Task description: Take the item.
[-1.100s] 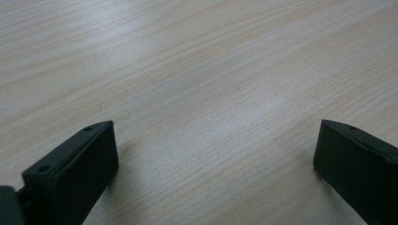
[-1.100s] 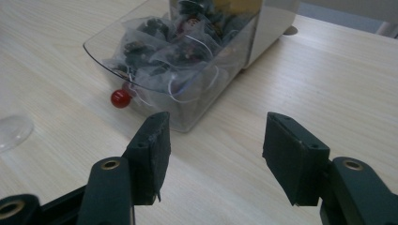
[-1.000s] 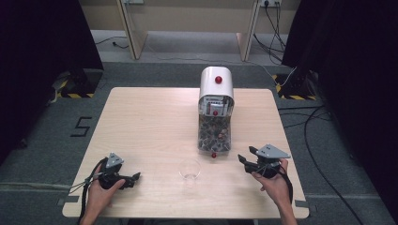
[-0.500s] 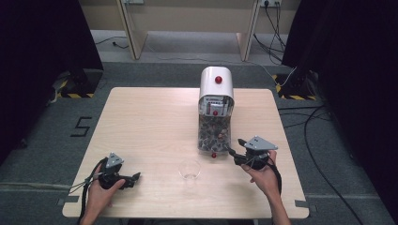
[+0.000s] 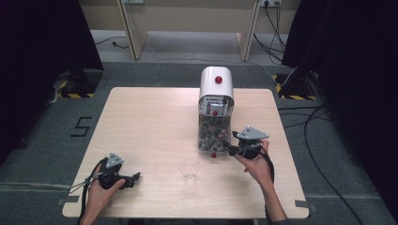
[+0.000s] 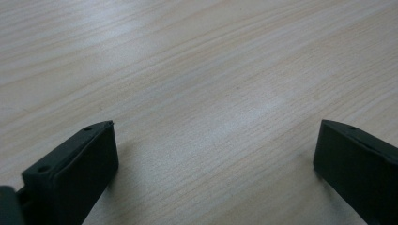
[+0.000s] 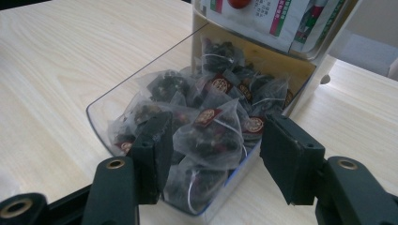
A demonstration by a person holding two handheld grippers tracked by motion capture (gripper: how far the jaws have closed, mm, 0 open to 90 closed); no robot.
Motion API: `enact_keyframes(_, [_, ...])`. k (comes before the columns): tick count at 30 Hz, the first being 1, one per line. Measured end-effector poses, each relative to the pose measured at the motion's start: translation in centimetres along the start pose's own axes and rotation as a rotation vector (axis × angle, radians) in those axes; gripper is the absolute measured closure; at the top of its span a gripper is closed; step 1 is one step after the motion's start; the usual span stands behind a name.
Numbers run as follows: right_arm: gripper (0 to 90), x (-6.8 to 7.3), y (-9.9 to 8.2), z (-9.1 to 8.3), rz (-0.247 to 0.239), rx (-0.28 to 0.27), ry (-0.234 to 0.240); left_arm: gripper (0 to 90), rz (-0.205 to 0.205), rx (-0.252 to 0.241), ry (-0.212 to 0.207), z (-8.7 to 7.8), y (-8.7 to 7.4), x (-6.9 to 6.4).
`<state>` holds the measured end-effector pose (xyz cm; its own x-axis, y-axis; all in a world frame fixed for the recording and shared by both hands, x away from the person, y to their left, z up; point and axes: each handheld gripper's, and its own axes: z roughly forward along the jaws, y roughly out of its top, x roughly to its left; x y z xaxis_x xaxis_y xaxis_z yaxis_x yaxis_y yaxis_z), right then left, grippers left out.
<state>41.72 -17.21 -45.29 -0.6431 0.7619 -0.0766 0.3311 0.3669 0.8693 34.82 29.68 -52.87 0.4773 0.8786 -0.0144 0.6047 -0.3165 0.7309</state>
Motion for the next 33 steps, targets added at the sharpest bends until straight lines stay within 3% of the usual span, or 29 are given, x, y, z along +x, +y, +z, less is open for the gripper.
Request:
enact_keyframes(14, [44.6, -0.3, 1.0, 2.7, -0.001, 0.035, 0.011, 0.0, 0.000, 0.000, 0.000, 0.0, 0.0, 0.0])
enact_keyframes(20, [45.1, -0.1, 0.8, 4.2, -0.013, 0.088, 0.001, 0.0, 0.000, 0.000, 0.000, 0.0, 0.0, 0.0])
enact_keyframes(24, [49.0, -0.1, 0.7, 4.7, -0.011, 0.105, 0.002, 0.0, 0.001, 0.000, 0.000, 0.0, 0.0, 0.0])
enact_keyframes(28, [64.2, 0.1, 0.3, 5.0, -0.037, 0.137, -0.012, 0.0, 0.000, 0.000, 0.000, 0.0, 0.0, 0.0])
enact_keyframes(33, [74.2, 0.2, 0.3, 4.6, -0.053, 0.109, -0.025, 0.0, 0.000, 0.000, 0.000, 0.0, 0.0, 0.0])
